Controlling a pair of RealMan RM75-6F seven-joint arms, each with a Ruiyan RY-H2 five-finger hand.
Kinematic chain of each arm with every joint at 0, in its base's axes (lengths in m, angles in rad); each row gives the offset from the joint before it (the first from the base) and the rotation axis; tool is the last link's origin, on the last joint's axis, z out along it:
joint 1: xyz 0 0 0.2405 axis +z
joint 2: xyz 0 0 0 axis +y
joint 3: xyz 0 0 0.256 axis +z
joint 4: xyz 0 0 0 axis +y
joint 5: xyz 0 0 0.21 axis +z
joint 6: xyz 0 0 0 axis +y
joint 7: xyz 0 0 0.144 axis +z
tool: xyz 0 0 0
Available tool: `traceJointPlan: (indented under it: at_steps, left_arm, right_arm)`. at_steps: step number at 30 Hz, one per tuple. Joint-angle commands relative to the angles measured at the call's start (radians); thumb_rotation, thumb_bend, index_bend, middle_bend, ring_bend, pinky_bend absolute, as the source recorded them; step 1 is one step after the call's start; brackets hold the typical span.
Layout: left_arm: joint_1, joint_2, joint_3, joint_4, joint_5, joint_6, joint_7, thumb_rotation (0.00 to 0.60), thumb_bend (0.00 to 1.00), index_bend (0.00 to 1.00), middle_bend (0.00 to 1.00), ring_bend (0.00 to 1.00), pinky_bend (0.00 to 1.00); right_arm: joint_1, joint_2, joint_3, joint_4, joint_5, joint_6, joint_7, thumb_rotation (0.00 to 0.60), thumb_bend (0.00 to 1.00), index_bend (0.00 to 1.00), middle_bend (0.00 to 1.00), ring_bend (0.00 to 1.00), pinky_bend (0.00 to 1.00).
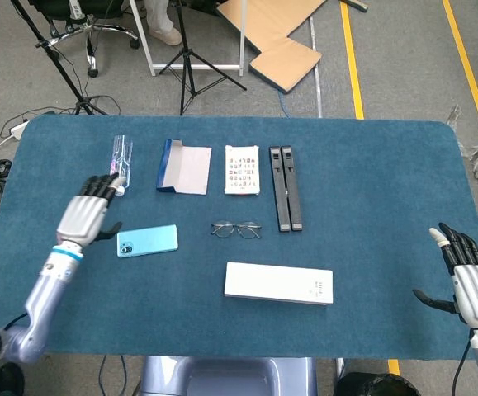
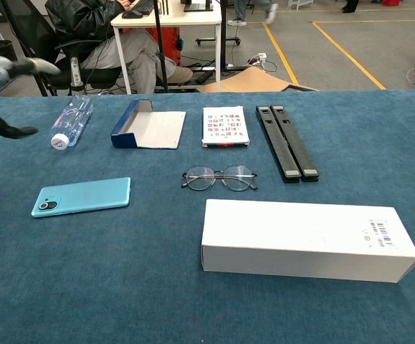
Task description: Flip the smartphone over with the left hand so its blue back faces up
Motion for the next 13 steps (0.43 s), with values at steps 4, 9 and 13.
traceJointPlan:
  at_steps: [4,9,13]
  left_arm:
    - [0.177,0.176,0.077,-0.142,0.111,0.184,0.006,0.6,0.05,0.0,0.0,0.0,0.0]
    - [0.263,0.253,0.149,-0.173,0.222,0.244,-0.025,0.6,0.05,0.0,0.0,0.0,0.0]
    - [0.289,0.268,0.159,-0.178,0.254,0.258,-0.023,0.6,0.05,0.0,0.0,0.0,0.0]
  right_arm:
    - [-0.003,0.006,0.0,-0.008,-0.009,0.01,0.006,0.6,0.0,0.07,0.0,0.0,0.0]
    - [-0.005,0.009,0.0,-0.012,-0.014,0.017,0.008,0.6,0.0,0.07,0.0,0.0,0.0]
    - [-0.006,0.01,0.0,-0.013,-0.013,0.018,0.009,0.6,0.0,0.07,0.0,0.0,0.0]
